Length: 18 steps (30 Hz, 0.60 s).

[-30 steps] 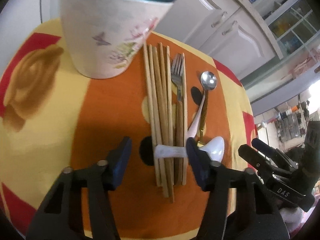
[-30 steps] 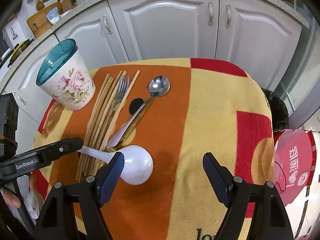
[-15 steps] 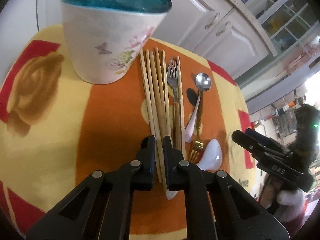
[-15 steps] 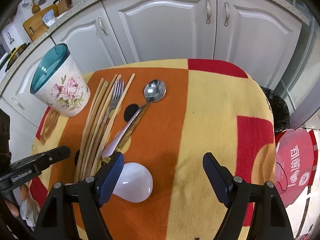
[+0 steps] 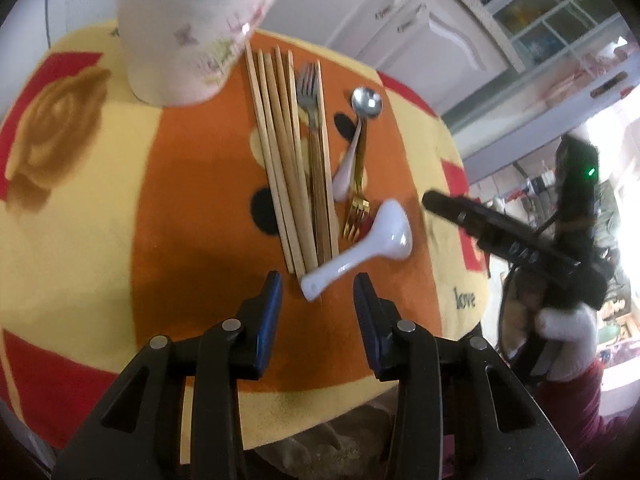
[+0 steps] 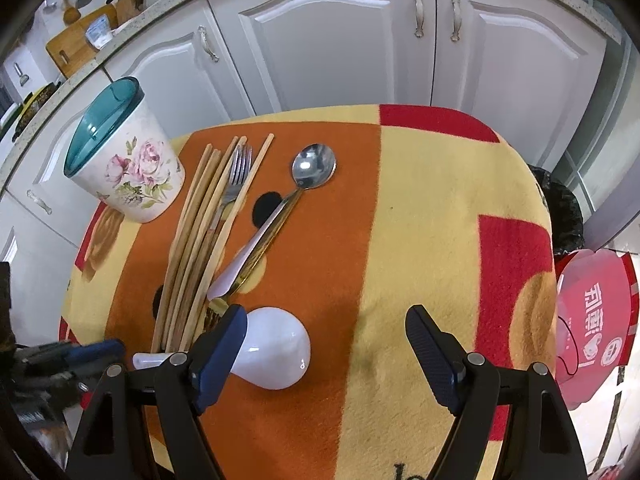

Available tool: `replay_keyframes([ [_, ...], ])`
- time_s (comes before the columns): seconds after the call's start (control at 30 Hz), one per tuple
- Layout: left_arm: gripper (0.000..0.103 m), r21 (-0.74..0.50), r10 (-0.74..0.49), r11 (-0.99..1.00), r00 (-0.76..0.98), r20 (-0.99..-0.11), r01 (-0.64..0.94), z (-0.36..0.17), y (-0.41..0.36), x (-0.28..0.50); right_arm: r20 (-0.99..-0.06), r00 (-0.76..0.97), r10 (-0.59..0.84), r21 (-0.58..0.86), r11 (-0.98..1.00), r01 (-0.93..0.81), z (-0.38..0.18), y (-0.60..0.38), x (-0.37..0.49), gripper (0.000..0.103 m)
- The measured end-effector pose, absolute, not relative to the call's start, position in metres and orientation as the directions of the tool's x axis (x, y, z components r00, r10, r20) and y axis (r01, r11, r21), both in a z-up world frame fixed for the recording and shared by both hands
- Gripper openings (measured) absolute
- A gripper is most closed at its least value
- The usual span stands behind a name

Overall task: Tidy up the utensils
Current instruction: 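Lower the left tool onto the white ceramic spoon and close on its handle, then lift the white spoon with the left tool while the right tool grasps the silver spoon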

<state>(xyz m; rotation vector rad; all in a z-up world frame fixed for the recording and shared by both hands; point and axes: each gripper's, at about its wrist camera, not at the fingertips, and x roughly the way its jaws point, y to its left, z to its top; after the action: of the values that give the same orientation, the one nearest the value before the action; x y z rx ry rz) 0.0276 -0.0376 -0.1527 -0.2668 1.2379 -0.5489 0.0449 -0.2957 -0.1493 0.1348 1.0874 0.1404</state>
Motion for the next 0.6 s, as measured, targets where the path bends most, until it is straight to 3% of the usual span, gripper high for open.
replay_keyframes([
  [0.17, 0.033, -0.479, -0.531, 0.841, 0.212, -0.820, 0.253, -0.158, -0.043, 0.026, -0.870, 0.460, 0.178, 0.175, 0.983, -0.049, -0.148, -0.296, 0.045, 0.080],
  [0.3, 0.012, -0.460, -0.510, 0.854, 0.224, -0.830, 0.243, -0.163, -0.048, 0.030, -0.873, 0.454, 0.178, 0.177, 0.983, -0.045, -0.150, -0.295, 0.045, 0.080],
  [0.6, 0.008, -0.450, -0.517, 0.851, 0.277, -0.810, 0.271, -0.144, -0.042, 0.024, -0.866, 0.468, 0.174, 0.175, 0.984, -0.041, -0.145, -0.299, 0.045, 0.080],
])
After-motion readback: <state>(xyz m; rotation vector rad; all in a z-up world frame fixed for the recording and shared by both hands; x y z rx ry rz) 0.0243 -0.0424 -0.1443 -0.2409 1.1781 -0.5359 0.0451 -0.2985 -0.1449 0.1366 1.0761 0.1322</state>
